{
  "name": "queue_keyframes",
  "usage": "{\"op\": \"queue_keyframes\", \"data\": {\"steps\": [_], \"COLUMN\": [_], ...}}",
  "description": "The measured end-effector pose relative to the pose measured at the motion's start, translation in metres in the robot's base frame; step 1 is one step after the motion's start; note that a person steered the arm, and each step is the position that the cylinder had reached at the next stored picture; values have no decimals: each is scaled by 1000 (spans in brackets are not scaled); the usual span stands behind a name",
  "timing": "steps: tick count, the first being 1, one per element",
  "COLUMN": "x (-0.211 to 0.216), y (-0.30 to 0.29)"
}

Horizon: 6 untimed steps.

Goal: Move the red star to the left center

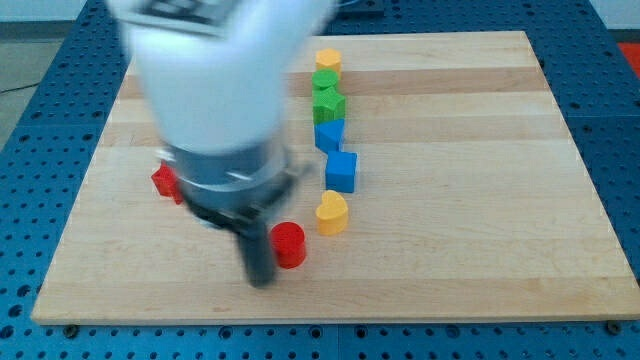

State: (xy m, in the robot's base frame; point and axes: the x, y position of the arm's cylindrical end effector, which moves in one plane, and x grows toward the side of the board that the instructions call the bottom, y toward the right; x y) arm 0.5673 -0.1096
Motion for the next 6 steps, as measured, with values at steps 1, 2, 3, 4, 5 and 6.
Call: {"op": "queue_keyframes", "data": {"steps": [1,2,3,4,5,6], "x": [-28,-4,2,-50,-102,-120], "y": [-1,58,55,-19,-64,-64]}}
